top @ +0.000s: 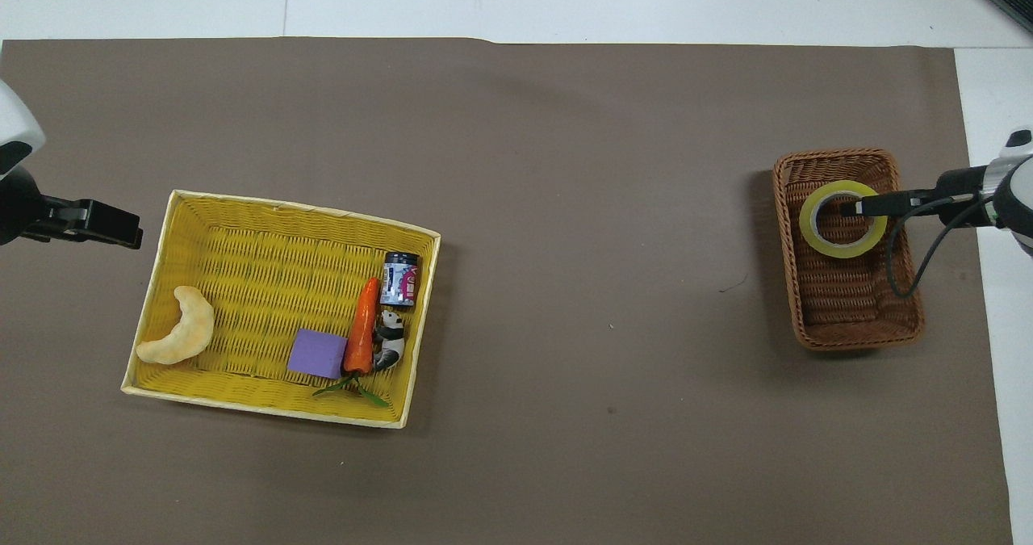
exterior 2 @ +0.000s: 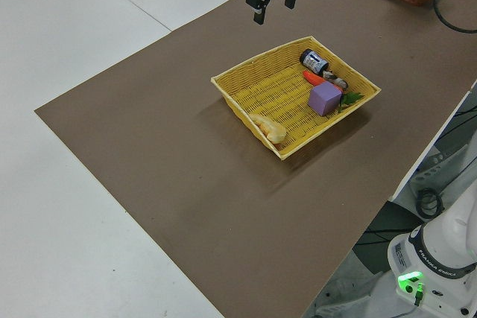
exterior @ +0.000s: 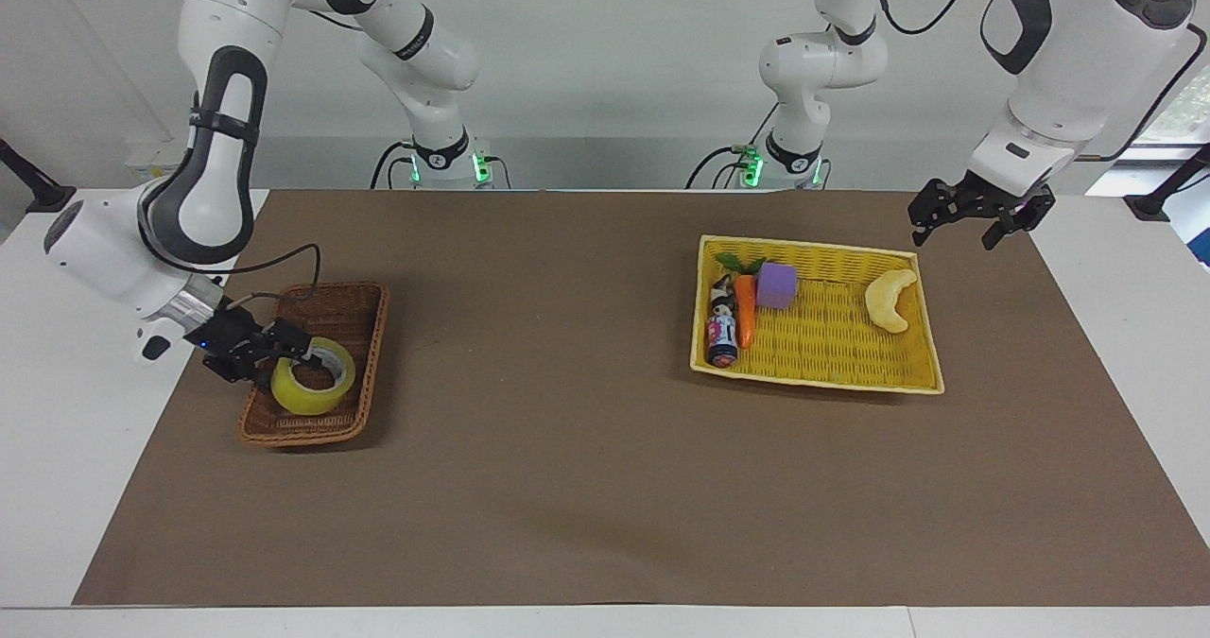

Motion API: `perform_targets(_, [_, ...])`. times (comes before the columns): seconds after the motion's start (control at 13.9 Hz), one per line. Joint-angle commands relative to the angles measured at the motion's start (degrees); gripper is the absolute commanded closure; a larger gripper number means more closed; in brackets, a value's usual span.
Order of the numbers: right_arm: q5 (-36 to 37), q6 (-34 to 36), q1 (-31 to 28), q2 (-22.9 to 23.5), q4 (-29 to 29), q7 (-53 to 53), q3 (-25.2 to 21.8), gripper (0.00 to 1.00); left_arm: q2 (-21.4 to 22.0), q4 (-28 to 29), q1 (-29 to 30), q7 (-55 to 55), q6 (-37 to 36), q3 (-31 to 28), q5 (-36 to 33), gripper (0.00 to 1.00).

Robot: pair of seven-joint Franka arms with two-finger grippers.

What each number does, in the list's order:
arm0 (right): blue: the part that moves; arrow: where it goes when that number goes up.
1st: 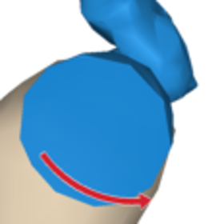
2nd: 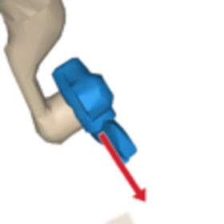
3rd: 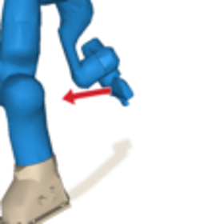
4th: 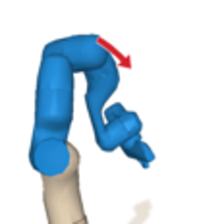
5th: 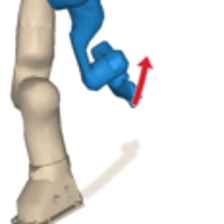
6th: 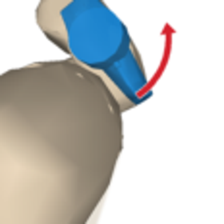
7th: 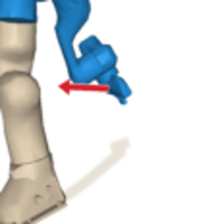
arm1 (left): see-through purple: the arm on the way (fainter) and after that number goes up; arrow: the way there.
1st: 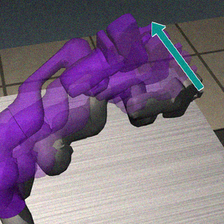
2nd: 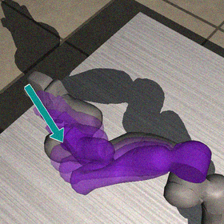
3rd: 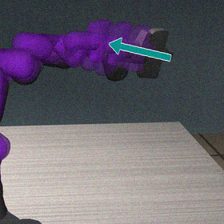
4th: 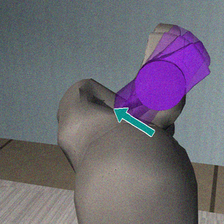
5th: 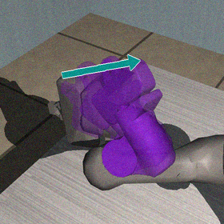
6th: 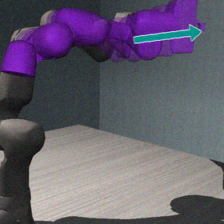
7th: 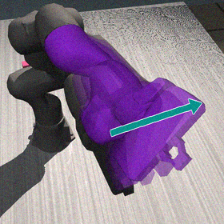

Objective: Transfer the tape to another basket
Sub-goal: 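Lower the tape into the basket and open the right gripper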

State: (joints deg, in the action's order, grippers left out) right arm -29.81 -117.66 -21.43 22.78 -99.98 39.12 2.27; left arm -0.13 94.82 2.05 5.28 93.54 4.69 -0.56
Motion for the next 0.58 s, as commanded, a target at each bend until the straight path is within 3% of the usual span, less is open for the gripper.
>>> perform_targets(0.0, [-1.31,0.86,-0.64,-0.36,2.5,1.49,0.63,0.0,1.28,1.69,0.85,0.26,0.85,0.67,-0.84,0.0])
perform_targets(0.22, [6.13,0.07,1.73,-4.05,4.18,-0.61,0.54,0.0,1.28,1.69,0.94,0.26,0.85,0.67,-0.84,0.0])
perform_targets(0.5, [18.54,0.85,5.25,-10.72,2.34,-13.16,0.55,0.0,1.28,1.69,0.94,0.26,0.94,0.67,-0.84,0.0])
